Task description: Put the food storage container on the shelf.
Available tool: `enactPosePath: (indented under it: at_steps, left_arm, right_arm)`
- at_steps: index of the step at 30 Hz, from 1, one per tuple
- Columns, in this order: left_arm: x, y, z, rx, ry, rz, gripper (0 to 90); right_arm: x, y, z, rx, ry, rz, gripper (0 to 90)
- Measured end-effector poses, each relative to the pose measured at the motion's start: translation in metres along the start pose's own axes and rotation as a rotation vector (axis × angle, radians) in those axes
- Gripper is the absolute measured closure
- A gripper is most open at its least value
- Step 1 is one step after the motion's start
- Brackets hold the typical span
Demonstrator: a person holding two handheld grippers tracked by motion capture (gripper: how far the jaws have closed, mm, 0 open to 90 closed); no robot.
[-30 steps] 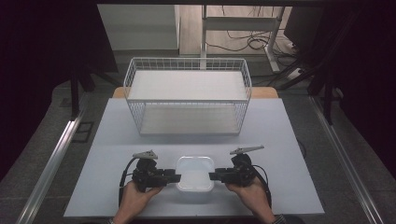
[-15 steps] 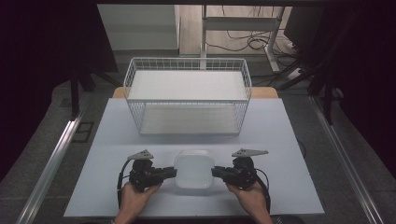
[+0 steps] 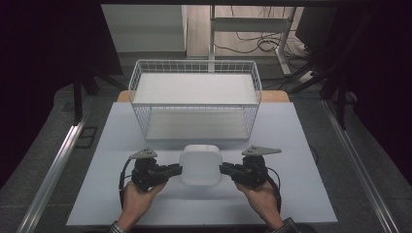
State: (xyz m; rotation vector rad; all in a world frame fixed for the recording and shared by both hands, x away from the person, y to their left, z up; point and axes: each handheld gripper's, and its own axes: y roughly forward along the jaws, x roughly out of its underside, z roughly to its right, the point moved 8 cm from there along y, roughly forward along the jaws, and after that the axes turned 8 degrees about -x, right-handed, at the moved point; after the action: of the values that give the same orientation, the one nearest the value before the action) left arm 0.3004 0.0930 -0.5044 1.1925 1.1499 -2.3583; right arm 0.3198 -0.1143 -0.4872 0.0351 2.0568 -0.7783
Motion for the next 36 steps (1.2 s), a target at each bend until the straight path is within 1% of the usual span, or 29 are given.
enactPosePath:
  at_steps: [2, 3, 4, 6, 7, 8, 11, 19, 22, 24, 25, 26, 27, 28, 31, 32, 33, 34, 35, 36]
  left_arm:
    - [-0.007, -0.003, 0.000, -0.006, 0.010, 0.007, 80.0]
    - [-0.015, -0.006, 0.000, -0.013, 0.020, 0.017, 80.0]
    - [-0.015, -0.006, 0.000, -0.013, 0.020, 0.017, 80.0]
    - [-0.022, -0.009, 0.000, -0.018, 0.027, 0.027, 80.0]
    - [-0.029, -0.011, 0.000, -0.021, 0.031, 0.035, 79.9]
    - [-0.029, -0.011, 0.000, -0.021, 0.031, 0.035, 80.0]
    - [-0.040, -0.015, -0.001, -0.022, 0.037, 0.047, 80.0]
    - [-0.071, -0.025, -0.005, -0.043, 0.046, 0.082, 79.8]
    - [-0.082, -0.029, -0.006, -0.056, 0.055, 0.095, 79.8]
    - [-0.090, -0.032, -0.007, -0.060, 0.057, 0.104, 79.8]
    - [-0.098, -0.034, -0.008, -0.066, 0.059, 0.111, 79.8]
    - [-0.098, -0.034, -0.008, -0.066, 0.059, 0.111, 79.8]
    - [-0.106, -0.036, -0.009, -0.070, 0.058, 0.119, 79.8]
    - [-0.106, -0.036, -0.009, -0.070, 0.058, 0.119, 79.8]
    - [-0.118, -0.040, -0.011, -0.080, 0.060, 0.130, 79.8]
    - [-0.122, -0.041, -0.012, -0.083, 0.058, 0.134, 79.8]
    - [-0.126, -0.043, -0.013, -0.083, 0.056, 0.140, 79.8]
    - [-0.130, -0.044, -0.014, -0.086, 0.057, 0.142, 79.8]
    - [-0.138, -0.045, -0.015, -0.088, 0.054, 0.152, 79.8]
    - [-0.138, -0.045, -0.015, -0.088, 0.054, 0.152, 79.7]
  right_arm:
    - [-0.007, -0.001, -0.001, 0.000, -0.015, 0.013, 79.6]
    - [-0.014, -0.003, -0.001, -0.002, -0.025, 0.026, 79.6]
    - [-0.014, -0.003, -0.001, -0.002, -0.025, 0.026, 79.6]
    - [-0.021, -0.005, -0.002, -0.003, -0.031, 0.037, 79.6]
    - [-0.029, -0.006, -0.003, -0.003, -0.038, 0.049, 79.6]
    - [-0.029, -0.006, -0.003, -0.003, -0.038, 0.049, 79.6]
    - [-0.039, -0.008, -0.003, -0.004, -0.045, 0.064, 79.6]
    - [-0.074, -0.012, -0.006, -0.009, -0.070, 0.111, 79.7]
    - [-0.088, -0.013, -0.006, -0.005, -0.084, 0.125, 79.7]
    - [-0.097, -0.014, -0.006, -0.003, -0.095, 0.130, 79.6]
    - [-0.106, -0.015, -0.006, -0.001, -0.103, 0.138, 79.6]
    - [-0.106, -0.015, -0.006, -0.001, -0.103, 0.138, 79.6]
    - [-0.116, -0.016, -0.006, 0.002, -0.110, 0.143, 79.5]
    - [-0.116, -0.016, -0.006, 0.002, -0.110, 0.143, 79.5]
    - [-0.129, -0.016, -0.007, 0.005, -0.120, 0.152, 79.4]
    - [-0.138, -0.016, -0.006, 0.005, -0.121, 0.159, 79.4]
    - [-0.143, -0.016, -0.006, 0.004, -0.123, 0.166, 79.3]
    - [-0.143, -0.016, -0.006, 0.004, -0.123, 0.166, 79.3]
    - [-0.152, -0.016, -0.005, 0.002, -0.127, 0.175, 79.3]
    - [-0.152, -0.016, -0.005, 0.002, -0.127, 0.175, 79.3]
